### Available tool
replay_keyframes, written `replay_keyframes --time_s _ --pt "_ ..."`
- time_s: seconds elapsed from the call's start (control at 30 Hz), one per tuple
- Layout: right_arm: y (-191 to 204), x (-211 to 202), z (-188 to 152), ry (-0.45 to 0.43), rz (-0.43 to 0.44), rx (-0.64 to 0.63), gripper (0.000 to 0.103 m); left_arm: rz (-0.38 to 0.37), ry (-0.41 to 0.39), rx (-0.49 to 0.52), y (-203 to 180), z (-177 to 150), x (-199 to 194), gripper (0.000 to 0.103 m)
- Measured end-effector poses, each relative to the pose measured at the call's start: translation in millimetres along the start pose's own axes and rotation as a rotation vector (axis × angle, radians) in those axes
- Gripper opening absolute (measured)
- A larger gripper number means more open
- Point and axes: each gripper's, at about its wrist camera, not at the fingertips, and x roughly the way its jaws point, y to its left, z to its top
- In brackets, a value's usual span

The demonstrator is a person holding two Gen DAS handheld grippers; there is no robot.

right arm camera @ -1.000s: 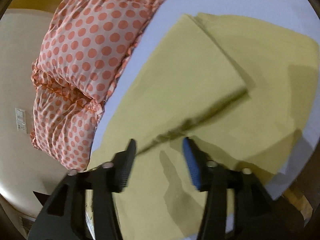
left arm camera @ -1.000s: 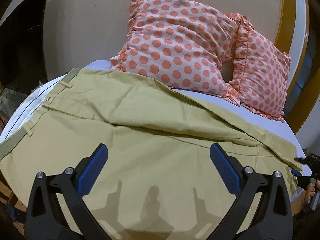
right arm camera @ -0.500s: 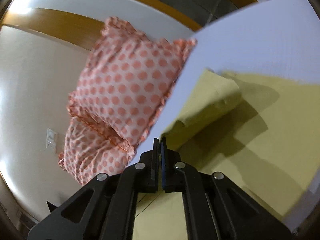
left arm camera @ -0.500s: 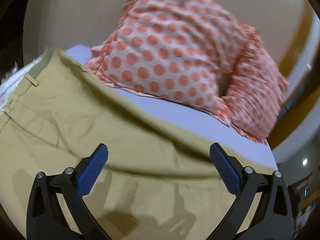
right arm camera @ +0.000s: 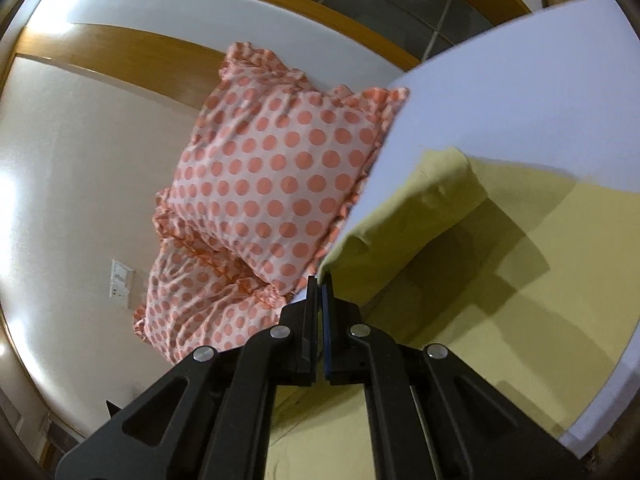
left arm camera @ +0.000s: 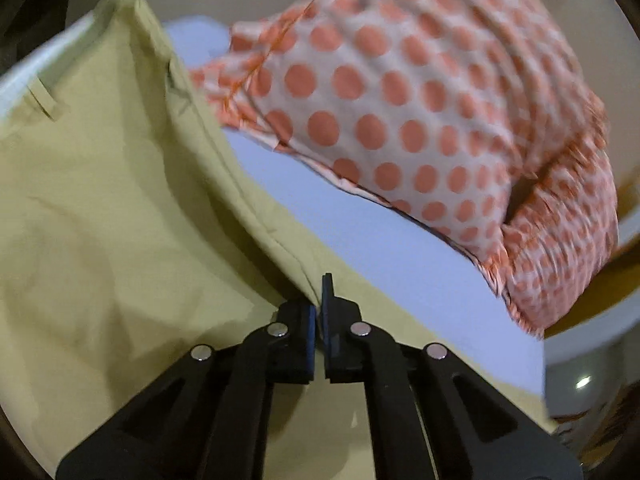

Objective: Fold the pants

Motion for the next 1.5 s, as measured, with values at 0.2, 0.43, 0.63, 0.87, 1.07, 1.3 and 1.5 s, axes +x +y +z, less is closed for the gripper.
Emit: replay_keyframes --time_s 0.2,0.43,0.63,0.87,1.07,1.3,1.5 --pt "8.2 -47.6 4.7 -0.047 0.002 -0.041 0.002 -0.059 -0.157 0.094 12.6 -101.8 -130.6 0.005" --pt "-27.2 -63.4 -15.9 -0.005 -0.127 0.004 0.002 -0.061 -0.084 -0.035 61.1 -199.2 -154.0 0.005" --pt "-39.8 -70.5 -21.5 -0.007 -0.153 0.015 0.002 -0.078 -0.099 -0.038 69.4 -217.6 -155.0 0.005" --pt "-47.1 -75.4 -26.7 0.003 -0.243 -0.026 0.005 -0.122 -0.102 -0.020 75.0 -223.1 -154.4 0.008" --pt "-44.8 -101.8 -15.0 -0.142 -0.372 -0.092 0.042 -0.160 -0.146 0.039 75.5 -232.5 -170.8 0.039" --pt "-58.0 -82.8 -18.7 -0.081 -0.356 -0.072 0.042 -0.174 -0.164 0.051 89.9 -242.1 -184.2 0.051" --pt "-63.8 -72.6 -15.5 -0.056 -0.261 -0.028 0.042 -0.213 -0.184 0.056 102.3 -246.4 -192.4 0.061"
